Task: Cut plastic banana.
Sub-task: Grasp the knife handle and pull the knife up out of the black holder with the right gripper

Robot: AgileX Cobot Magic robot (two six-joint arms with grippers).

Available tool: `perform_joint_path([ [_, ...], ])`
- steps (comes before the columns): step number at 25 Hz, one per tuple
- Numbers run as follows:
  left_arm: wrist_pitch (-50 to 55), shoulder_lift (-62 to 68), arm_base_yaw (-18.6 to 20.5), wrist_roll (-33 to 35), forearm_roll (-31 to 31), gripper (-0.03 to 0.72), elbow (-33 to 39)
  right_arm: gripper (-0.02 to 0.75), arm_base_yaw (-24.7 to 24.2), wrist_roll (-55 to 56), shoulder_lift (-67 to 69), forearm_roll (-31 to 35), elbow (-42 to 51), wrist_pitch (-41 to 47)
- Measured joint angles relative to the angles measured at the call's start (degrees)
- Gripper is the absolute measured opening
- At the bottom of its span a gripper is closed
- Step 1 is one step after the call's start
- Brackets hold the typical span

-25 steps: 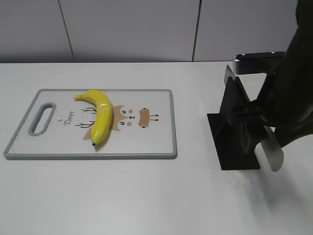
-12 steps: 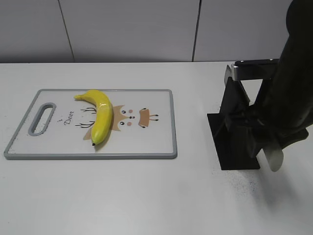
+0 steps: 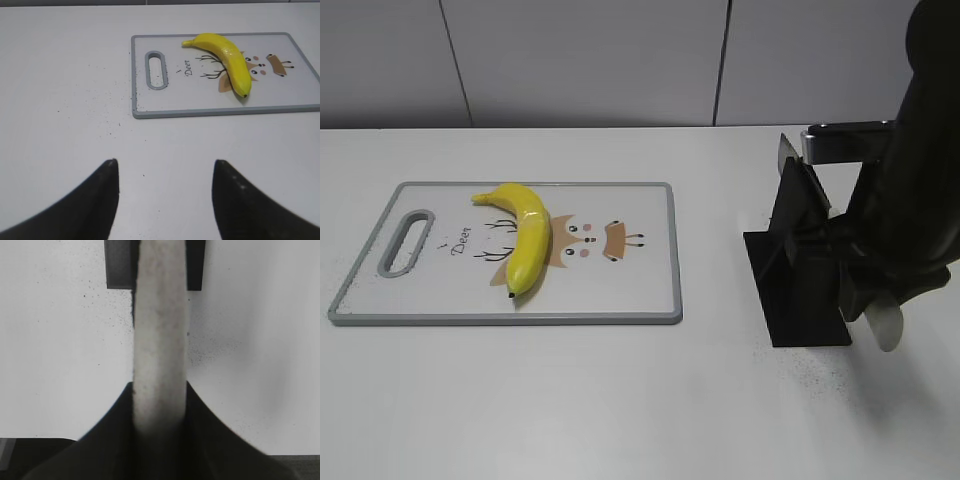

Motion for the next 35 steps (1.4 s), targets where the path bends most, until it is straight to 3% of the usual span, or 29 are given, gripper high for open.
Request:
perform_joint_path([
  [17, 0.00, 0.00, 0.00, 0.00, 0.00, 0.580, 0.00, 0.162, 0.00, 0.79, -9.31, -1.50, -0.69, 2.43],
  [35, 0.00, 0.00, 0.00, 0.00, 0.00, 0.580, 0.00, 0.162, 0.00, -2.83, -10.97, -4.14, -18.10, 9.88],
])
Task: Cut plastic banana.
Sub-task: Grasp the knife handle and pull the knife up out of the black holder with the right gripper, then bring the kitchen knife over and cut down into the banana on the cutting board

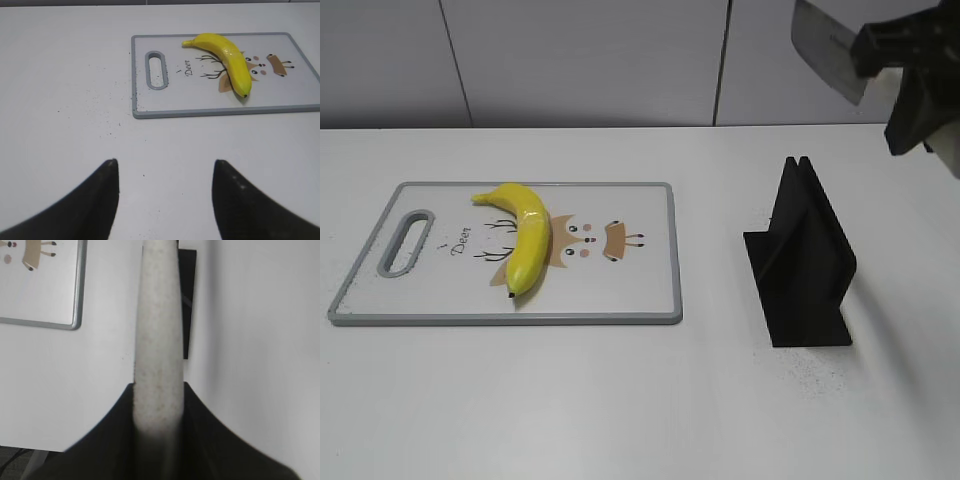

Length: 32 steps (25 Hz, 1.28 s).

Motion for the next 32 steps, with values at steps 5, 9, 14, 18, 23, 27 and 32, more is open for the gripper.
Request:
perform_joint_path([
  [5, 0.00, 0.00, 0.00, 0.00, 0.00, 0.580, 0.00, 0.162, 0.00, -6.10, 0.00, -0.12, -3.34, 0.10],
  [9, 0.00, 0.00, 0.00, 0.00, -0.37, 0.577, 0.00, 0.162, 0.00, -14.82, 0.18, -0.12, -3.92, 0.28],
  [14, 0.00, 0.80, 0.00, 0.94, -1.20, 0.546, 0.00, 0.162, 0.00, -26.33, 2.73, 1.61, -4.40, 0.41],
  [18, 0.33, 6.59, 0.00, 4.47, -1.98, 0.525, -2.16, 0.162, 0.00, -34.23, 5.74, 3.09, -6.57, 0.54],
  [23, -1.06, 16.71, 0.00, 7.66, -3.52, 0.514, -6.85, 0.162, 0.00, -44.63, 10.56, 4.40, -11.36, 0.53],
  [27, -4.56, 23.85, 0.00, 10.50, -3.76, 0.514, -10.83, 0.162, 0.00, -53.57, 14.68, 7.86, -15.71, 0.53],
  [32, -7.47, 33.34, 0.00, 17.72, -4.31, 0.506, -17.04, 0.162, 0.00, -60.27, 19.36, 9.05, -21.12, 0.53],
])
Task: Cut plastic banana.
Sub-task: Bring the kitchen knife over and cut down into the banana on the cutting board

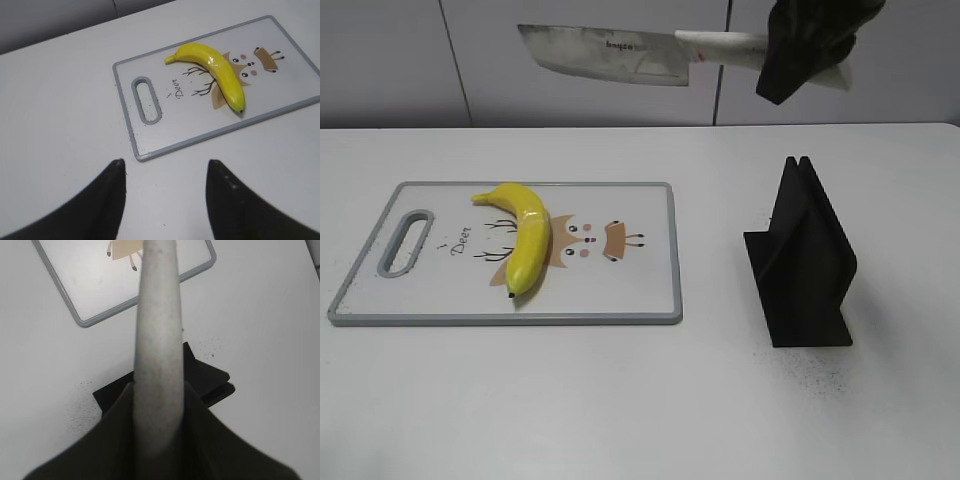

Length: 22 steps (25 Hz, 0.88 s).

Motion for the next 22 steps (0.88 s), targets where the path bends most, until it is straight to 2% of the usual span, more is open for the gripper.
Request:
perform_joint_path([
  [7, -1.70, 14.61, 0.00, 15.45, -4.17, 0.504, -9.31, 0.162, 0.00, -11.48, 6.14, 2.85, -5.20, -0.05],
  [15, 8.25, 33.85, 0.00, 43.11, -19.85, 0.504, -26.43, 0.162, 0.00, -22.17, 11.69, 6.24, -8.18, -0.10],
  [22, 12.86, 49.15, 0.00, 56.32, -26.02, 0.504, -38.59, 0.162, 0.00, -29.21, 14.60, 10.34, -8.78, -0.16],
])
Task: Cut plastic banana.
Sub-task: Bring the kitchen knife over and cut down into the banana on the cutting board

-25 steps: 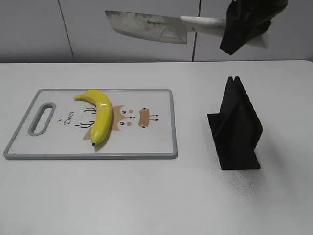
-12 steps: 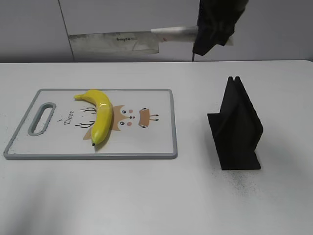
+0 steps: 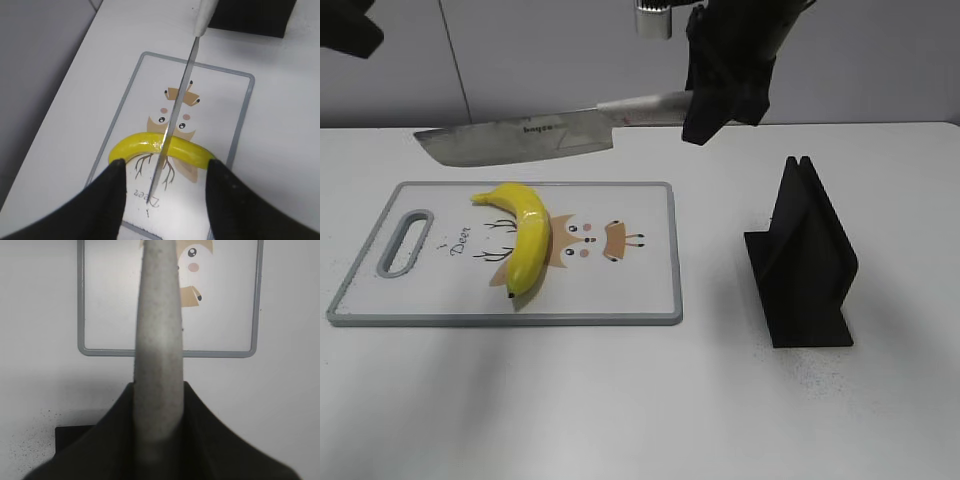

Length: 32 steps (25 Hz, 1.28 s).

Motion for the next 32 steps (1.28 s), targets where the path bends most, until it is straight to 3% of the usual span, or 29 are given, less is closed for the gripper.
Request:
perform_joint_path([
  [5, 0.82, 6.93, 0.00, 11.67, -2.59, 0.504, -1.90, 0.162, 0.00, -1.15, 3.00, 2.06, -2.11, 0.00],
  [8, 0.77, 10.41, 0.00, 14.27, -2.60, 0.504, -1.90, 0.162, 0.00, -1.98, 4.62, 5.31, -2.86, -0.06],
  [32, -2.74, 20.92, 0.00, 15.15, 3.30, 0.492, -1.92, 0.162, -0.74, -2.51, 7.30, 7.35, -3.29, -1.07],
])
